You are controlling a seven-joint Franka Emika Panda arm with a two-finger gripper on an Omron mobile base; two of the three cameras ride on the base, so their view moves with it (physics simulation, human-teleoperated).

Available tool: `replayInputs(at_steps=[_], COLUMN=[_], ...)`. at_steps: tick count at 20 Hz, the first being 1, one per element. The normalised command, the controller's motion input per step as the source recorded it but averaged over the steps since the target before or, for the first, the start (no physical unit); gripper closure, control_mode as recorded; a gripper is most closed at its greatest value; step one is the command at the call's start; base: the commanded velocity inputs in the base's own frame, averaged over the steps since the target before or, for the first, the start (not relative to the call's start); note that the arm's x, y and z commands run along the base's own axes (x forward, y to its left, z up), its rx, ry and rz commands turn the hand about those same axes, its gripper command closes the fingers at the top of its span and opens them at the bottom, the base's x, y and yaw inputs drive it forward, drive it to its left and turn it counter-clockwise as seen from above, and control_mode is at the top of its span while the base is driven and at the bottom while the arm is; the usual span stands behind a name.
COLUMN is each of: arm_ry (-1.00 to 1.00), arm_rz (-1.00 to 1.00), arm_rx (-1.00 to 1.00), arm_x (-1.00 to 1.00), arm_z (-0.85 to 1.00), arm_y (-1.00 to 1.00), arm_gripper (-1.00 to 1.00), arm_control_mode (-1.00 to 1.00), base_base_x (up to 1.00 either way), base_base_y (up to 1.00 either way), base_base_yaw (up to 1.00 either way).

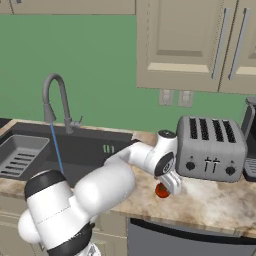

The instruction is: Turn on the sink faucet. Then move the tomato from the counter to the sink. Turn off the sink. Move the vegetable from the sink to the pot next to the stove. Finally move the pot to the rear left burner.

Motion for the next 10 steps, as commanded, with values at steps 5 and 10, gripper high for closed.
replayInputs(at_steps=[5,10], arm_ry=[0.00,0.00], arm_rz=[0.00,0.00], arm_rx=[0.00,0.00], arm_x=[0.00,0.00], arm_z=[-0.12,-0.13], arm_y=[0.00,0.00], arm_gripper=[-1.00,-1.00], arm_control_mode=[-1.00,-1.00], base_base_x=[0.00,0.00], base_base_y=[0.00,0.00], base_base_yaw=[0.00,0.00])
